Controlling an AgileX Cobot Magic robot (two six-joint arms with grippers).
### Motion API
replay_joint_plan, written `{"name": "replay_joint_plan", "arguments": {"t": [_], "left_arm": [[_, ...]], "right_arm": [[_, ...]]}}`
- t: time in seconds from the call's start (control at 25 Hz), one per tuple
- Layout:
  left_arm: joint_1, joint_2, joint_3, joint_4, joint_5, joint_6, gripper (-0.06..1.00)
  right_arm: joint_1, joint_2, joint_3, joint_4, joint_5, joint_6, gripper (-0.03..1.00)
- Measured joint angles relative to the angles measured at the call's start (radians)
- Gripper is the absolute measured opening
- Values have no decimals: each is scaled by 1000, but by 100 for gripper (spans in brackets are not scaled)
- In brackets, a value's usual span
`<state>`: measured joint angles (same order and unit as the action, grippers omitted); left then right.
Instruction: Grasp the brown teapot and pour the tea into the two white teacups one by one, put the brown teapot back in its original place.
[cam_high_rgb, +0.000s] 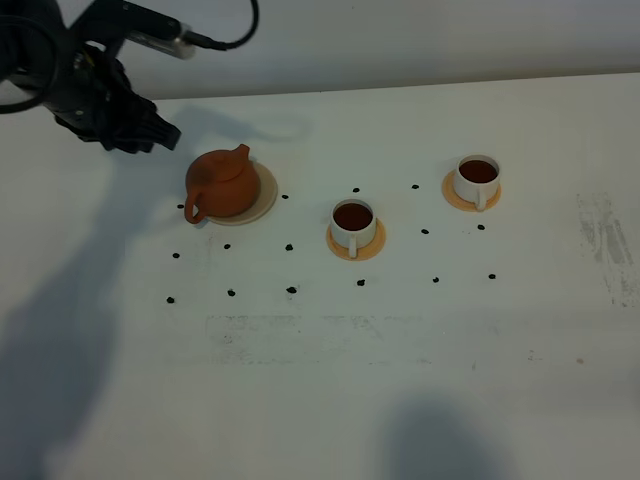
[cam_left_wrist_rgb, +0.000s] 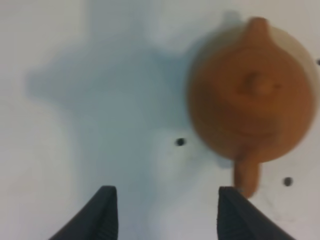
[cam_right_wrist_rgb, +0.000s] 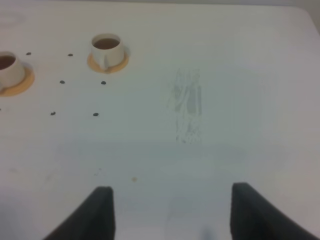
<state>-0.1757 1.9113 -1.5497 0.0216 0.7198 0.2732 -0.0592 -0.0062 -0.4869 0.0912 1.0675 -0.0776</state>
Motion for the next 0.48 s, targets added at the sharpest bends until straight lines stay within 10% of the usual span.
{"name": "replay_joint_plan", "arguments": {"t": [0.48], "left_arm": [[152,-166,193,70,-60,-108,45]], "right_arm": [[0,0,0,0,0,0,51]]}}
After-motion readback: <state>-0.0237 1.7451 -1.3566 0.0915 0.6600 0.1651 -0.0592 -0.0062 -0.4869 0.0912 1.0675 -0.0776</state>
